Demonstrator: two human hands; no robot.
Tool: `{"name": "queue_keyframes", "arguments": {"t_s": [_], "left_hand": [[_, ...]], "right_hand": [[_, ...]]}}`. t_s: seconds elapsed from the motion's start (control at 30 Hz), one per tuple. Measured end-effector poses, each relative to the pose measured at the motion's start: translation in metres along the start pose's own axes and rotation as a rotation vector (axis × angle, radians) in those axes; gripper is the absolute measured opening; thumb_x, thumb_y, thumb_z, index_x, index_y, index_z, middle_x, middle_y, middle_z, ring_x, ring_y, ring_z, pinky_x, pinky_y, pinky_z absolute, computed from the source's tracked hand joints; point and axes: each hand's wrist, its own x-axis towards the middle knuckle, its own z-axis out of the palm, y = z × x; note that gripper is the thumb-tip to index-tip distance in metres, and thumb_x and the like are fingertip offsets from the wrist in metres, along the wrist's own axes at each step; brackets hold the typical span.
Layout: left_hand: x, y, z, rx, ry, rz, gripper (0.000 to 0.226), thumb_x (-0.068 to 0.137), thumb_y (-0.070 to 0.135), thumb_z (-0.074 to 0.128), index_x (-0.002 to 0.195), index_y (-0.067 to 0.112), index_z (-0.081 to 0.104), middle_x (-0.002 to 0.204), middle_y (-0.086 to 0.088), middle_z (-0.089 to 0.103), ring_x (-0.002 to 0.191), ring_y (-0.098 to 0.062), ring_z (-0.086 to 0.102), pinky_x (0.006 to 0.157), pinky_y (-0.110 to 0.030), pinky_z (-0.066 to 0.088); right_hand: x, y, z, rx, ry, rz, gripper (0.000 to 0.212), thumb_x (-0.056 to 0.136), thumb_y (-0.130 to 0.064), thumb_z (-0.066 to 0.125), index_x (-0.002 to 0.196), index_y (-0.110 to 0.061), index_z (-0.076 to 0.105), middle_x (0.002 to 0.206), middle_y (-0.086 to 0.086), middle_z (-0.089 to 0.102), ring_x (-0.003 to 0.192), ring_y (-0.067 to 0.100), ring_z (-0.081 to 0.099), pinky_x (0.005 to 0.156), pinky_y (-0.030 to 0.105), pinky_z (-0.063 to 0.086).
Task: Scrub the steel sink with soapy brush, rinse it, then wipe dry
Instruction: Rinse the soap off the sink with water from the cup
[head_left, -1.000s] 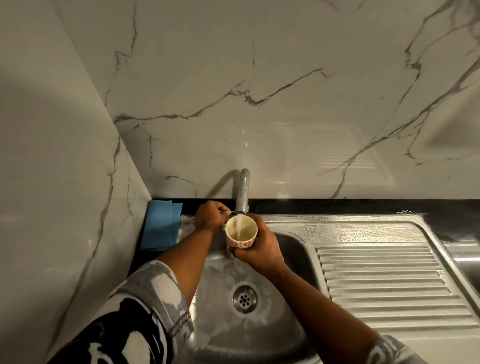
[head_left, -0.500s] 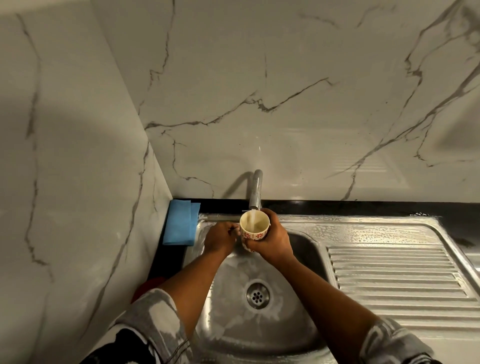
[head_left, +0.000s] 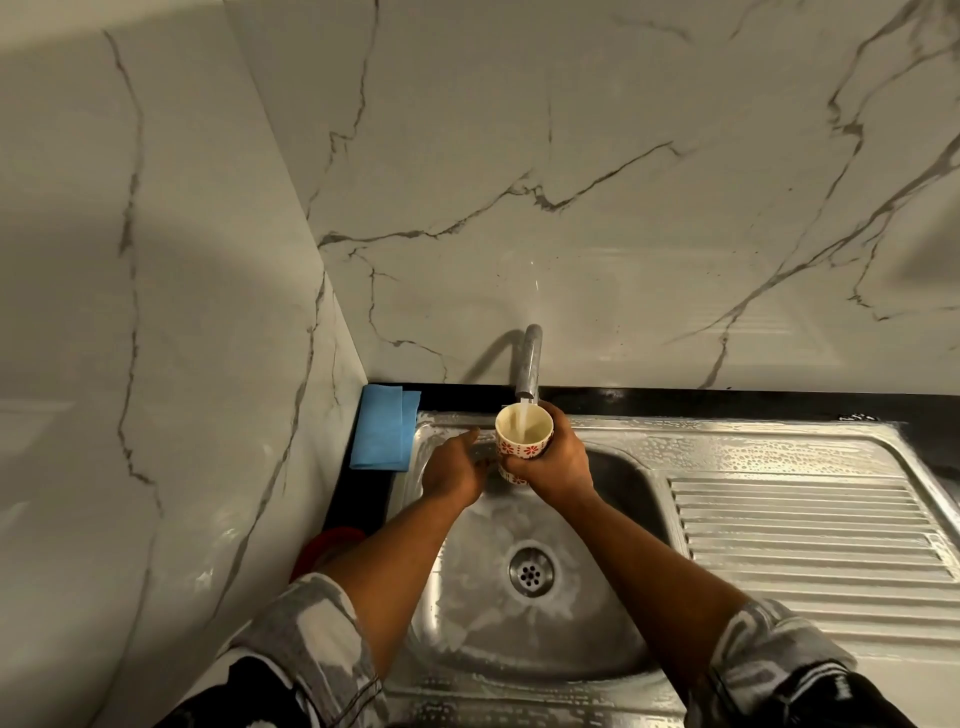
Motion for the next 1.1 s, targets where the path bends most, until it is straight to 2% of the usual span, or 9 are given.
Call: {"name": "queue_keyframes", "arguments": {"t_s": [0.13,0.3,0.47,0.6,0.77,0.9,1.03,1.1], "left_hand": [[-0.012,0.005,-0.005,-0.010,-0.009,0.033,0.048,0.099,0.037,0.071,0.146,0.027,0.063,0.144,-0.006,0.066,0.131,-0.031,0.063,0.101,-0.032,0.047],[-0.013,0.003,-0.007,0.042,-0.033,0.039,0.053,0.100,0.034,0.071,0.151,0.027,0.057,0.148,-0.006,0.063,0.134,-0.031,0.060,0.105,-0.034,0.047],[-0.002,-0.004,-0.006,0.105,-0.041,0.023,0.056,0.103,0.029,0.066,0.156,0.027,0.049,0.159,-0.003,0.054,0.142,-0.030,0.053,0.115,-0.039,0.045],[0.002,-0.007,-0.004,0.133,-0.045,0.017,0.055,0.104,0.027,0.062,0.157,0.028,0.048,0.160,-0.002,0.052,0.144,-0.029,0.052,0.117,-0.040,0.044],[0.006,-0.010,0.002,0.117,-0.058,0.017,0.053,0.106,0.025,0.059,0.158,0.027,0.046,0.163,-0.002,0.048,0.146,-0.028,0.050,0.118,-0.037,0.040],[0.006,-0.011,0.005,0.129,-0.062,0.029,0.055,0.105,0.027,0.061,0.158,0.027,0.047,0.162,-0.002,0.049,0.144,-0.028,0.052,0.116,-0.037,0.042],[0.008,-0.012,0.007,0.142,-0.065,0.051,0.054,0.107,0.029,0.057,0.160,0.029,0.044,0.165,0.000,0.045,0.147,-0.027,0.049,0.116,-0.035,0.039],[0.010,-0.012,0.006,0.193,-0.066,0.086,0.056,0.106,0.024,0.059,0.160,0.024,0.044,0.165,-0.002,0.044,0.147,-0.027,0.048,0.117,-0.035,0.039]], "right_hand": [[-0.001,-0.003,0.001,-0.003,-0.004,0.012,0.105,0.051,-0.047,0.091,0.144,-0.034,0.046,0.122,-0.013,0.067,0.109,0.010,0.065,0.093,0.042,0.058],[0.001,-0.003,0.001,-0.013,-0.007,0.026,0.111,0.048,-0.055,0.090,0.147,-0.033,0.045,0.125,-0.012,0.067,0.112,0.011,0.065,0.094,0.041,0.058],[0.001,-0.005,0.000,-0.015,-0.009,0.008,0.095,0.049,-0.048,0.090,0.136,-0.037,0.053,0.114,-0.014,0.069,0.103,0.007,0.067,0.089,0.041,0.060],[0.002,-0.005,0.000,-0.027,-0.002,-0.009,0.084,0.049,-0.044,0.089,0.127,-0.038,0.058,0.108,-0.014,0.071,0.098,0.007,0.068,0.086,0.040,0.060],[0.003,-0.001,-0.001,-0.030,0.001,-0.010,0.082,0.052,-0.039,0.093,0.127,-0.036,0.058,0.110,-0.013,0.070,0.099,0.007,0.067,0.087,0.037,0.060],[0.003,0.000,-0.001,-0.037,0.012,-0.015,0.079,0.054,-0.034,0.095,0.123,-0.041,0.056,0.109,-0.014,0.070,0.099,0.007,0.067,0.086,0.031,0.058],[0.003,0.000,-0.001,-0.043,0.009,-0.012,0.082,0.053,-0.034,0.095,0.127,-0.035,0.058,0.111,-0.013,0.069,0.100,0.007,0.066,0.083,0.025,0.055],[0.003,0.001,-0.001,-0.042,0.006,-0.014,0.082,0.053,-0.034,0.095,0.127,-0.033,0.059,0.110,-0.013,0.070,0.099,0.006,0.067,0.083,0.024,0.055]]}}
